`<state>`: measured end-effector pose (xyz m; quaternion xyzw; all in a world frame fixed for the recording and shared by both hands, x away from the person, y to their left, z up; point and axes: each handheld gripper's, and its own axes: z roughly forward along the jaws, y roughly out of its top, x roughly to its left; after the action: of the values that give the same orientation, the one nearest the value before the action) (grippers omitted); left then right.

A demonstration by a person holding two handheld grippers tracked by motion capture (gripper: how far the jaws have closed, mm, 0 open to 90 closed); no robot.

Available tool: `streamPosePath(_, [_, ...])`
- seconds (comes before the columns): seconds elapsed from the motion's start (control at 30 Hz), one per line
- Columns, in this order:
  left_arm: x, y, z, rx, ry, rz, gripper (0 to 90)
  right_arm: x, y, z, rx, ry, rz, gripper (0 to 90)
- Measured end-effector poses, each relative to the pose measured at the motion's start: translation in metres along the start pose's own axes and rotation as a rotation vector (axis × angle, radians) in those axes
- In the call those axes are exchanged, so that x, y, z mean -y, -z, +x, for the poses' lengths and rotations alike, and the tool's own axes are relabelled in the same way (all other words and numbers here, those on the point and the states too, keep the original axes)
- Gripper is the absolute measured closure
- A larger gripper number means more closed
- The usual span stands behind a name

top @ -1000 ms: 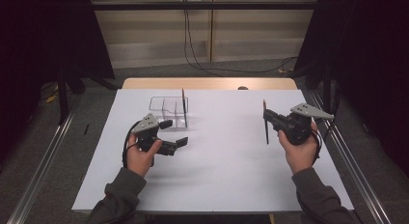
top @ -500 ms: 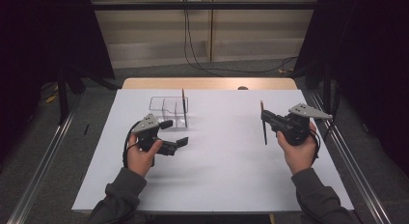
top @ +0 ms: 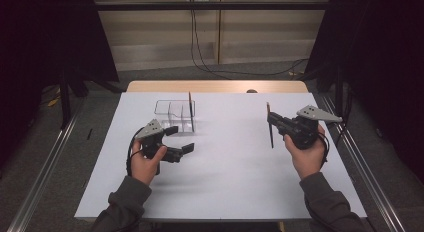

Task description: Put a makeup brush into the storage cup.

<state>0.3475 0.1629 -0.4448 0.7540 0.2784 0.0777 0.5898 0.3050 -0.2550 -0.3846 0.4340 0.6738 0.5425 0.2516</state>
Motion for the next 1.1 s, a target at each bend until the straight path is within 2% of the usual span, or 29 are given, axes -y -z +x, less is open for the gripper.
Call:
streamPosePath(0.17, [-0.001,-0.004,-0.001,0.027,0.019,-0.018,1.3,-0.002,0.0,0.004,-0.014,0.008,-0.014,84.4])
streamPosePath(0.27, [-0.003,-0.007,-0.003,0.028,0.019,-0.021,1.0,-0.004,-0.001,0.007,-0.02,0.01,-0.016,84.4])
streamPosePath(0.43, [-0.007,-0.012,-0.005,0.053,0.057,-0.035,0.6,-0.004,-0.003,0.01,-0.033,0.017,-0.017,84.4])
streamPosePath(0.53, [-0.01,-0.015,-0.007,0.06,0.044,-0.035,0.5,-0.005,-0.006,0.013,-0.038,0.016,-0.015,84.4])
streamPosePath(0.97, [-0.019,-0.037,-0.018,0.099,0.083,-0.054,0.0,-0.006,-0.007,0.02,-0.065,0.009,-0.027,84.4])
streamPosePath(1.1, [-0.022,-0.043,-0.021,0.104,0.075,-0.058,0.0,-0.006,-0.007,0.02,-0.067,0.005,-0.024,84.4])
